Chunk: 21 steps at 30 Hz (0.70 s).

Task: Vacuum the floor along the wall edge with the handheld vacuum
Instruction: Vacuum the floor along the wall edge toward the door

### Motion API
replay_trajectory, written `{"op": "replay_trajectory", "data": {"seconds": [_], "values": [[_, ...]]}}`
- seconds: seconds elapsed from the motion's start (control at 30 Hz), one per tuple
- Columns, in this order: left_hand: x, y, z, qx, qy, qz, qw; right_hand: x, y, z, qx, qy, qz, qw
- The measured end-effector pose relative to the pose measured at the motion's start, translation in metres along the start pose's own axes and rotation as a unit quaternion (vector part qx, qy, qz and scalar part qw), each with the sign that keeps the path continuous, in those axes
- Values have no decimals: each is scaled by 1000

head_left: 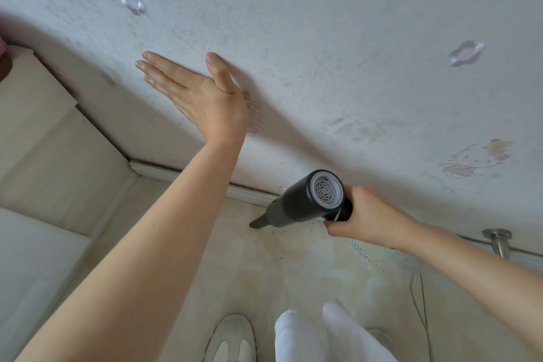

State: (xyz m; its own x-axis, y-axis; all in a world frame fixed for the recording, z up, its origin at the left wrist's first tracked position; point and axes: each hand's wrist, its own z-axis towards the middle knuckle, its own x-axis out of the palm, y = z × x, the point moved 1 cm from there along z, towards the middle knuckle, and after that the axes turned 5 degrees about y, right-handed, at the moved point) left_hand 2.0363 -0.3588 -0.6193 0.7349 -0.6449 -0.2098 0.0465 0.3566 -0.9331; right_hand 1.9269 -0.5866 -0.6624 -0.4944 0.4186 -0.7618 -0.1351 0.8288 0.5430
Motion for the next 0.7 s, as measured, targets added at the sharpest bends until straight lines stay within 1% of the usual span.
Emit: {"op": "replay_trajectory", "data": {"seconds": [0.2,0.47,0.7], "values": [[-1,-1,0,-3,7,-4,1000,-6,-1,-5,0,24,2,1000],[-4,-3,-1,-6,16,-7,1000,-11,-11,-1,16,-25,-32,999],[-4,-4,0,-11,18,-13,1000,-12,-17,-6,12,-3,-2,1000]]}}
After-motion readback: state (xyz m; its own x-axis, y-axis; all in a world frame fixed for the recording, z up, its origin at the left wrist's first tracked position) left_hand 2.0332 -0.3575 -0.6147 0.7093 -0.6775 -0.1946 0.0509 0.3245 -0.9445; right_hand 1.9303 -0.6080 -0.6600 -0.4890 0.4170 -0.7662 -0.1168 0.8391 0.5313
